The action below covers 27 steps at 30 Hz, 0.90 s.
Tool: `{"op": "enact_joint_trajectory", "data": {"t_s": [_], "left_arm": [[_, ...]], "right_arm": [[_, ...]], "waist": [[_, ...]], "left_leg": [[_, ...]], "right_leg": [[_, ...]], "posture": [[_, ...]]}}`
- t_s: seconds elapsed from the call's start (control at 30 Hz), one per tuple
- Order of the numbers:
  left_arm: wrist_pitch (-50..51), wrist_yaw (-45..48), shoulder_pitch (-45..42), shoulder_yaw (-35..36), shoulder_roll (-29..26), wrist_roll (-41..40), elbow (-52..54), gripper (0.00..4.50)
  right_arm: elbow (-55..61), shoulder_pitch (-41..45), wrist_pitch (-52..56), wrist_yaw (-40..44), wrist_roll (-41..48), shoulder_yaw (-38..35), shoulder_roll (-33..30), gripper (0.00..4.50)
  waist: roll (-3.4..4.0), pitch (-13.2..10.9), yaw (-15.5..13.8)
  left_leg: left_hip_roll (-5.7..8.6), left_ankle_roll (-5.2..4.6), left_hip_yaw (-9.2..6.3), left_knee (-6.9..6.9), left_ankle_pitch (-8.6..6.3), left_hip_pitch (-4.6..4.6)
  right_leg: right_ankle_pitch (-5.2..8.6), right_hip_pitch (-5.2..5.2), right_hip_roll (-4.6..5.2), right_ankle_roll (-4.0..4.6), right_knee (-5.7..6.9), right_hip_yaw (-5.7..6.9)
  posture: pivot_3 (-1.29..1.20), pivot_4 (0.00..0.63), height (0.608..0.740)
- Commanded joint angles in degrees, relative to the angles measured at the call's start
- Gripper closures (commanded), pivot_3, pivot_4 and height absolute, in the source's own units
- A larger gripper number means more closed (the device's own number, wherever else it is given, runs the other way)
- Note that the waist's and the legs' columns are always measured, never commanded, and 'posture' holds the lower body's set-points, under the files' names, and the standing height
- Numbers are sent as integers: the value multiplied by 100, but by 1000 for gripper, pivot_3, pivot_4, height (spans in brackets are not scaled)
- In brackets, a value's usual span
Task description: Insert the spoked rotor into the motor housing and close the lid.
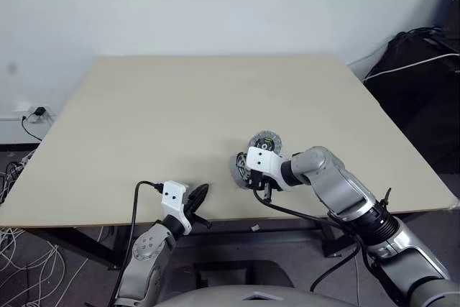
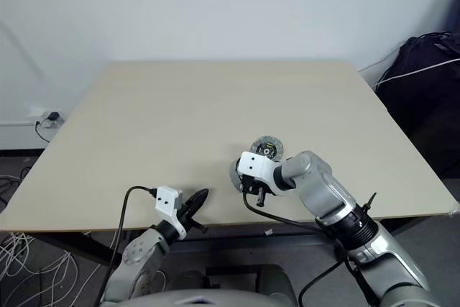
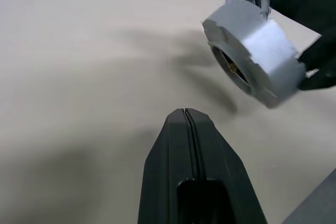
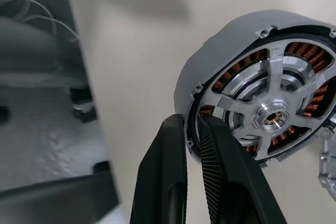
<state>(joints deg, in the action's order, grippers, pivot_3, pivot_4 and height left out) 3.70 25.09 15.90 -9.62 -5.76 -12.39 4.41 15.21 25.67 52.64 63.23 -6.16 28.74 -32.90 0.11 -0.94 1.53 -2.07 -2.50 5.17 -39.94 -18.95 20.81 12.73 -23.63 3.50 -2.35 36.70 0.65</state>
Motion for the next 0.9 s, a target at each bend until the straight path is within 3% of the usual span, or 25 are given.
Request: {"op": "enact_joint_trajectory", "data": {"t_s": [0.03, 0.23, 0.33, 0.53, 0.9], "left_arm": [[29, 17, -66, 0, 36, -97, 161, 4500], [72, 2, -64, 44, 52, -134, 172, 4500], [60, 0, -68, 51, 57, -148, 138, 4500], [48, 34, -101, 44, 47, -193, 55, 4500], [59, 16, -58, 46, 24, -212, 97, 4500]], "right_arm": [[398, 170, 422, 29, 283, -115, -166, 4378], [516, 294, 660, -55, 267, 292, -701, 4378], [516, 305, 892, -262, 397, 242, -612, 4378], [186, 390, 1594, -1127, 752, -265, 390, 4378], [-819, 640, 1649, -2378, 1024, -676, 1479, 4378]], "waist": [[-1, -1, -17], [-1, -1, -23], [-3, 0, -23], [-4, -1, -9], [-2, -1, -3]], "left_leg": [[1, -1, 0, 0, 0, 1], [1, -3, -3, 0, -2, 6], [1, -3, -7, -2, -2, 3], [-2, -2, -4, -5, -1, 5], [2, -2, -5, -5, -1, 20]], "right_leg": [[0, 0, 1, 0, 0, 0], [1, -1, 1, 2, -6, 4], [1, 5, 2, 2, -10, 8], [1, -2, 2, 1, 0, 7], [-1, -8, 1, -2, -2, 9]], "posture": [[0, 0, 740], [0, 0, 740], [0, 0, 740], [0, 0, 740], [0, 0, 740]]}}
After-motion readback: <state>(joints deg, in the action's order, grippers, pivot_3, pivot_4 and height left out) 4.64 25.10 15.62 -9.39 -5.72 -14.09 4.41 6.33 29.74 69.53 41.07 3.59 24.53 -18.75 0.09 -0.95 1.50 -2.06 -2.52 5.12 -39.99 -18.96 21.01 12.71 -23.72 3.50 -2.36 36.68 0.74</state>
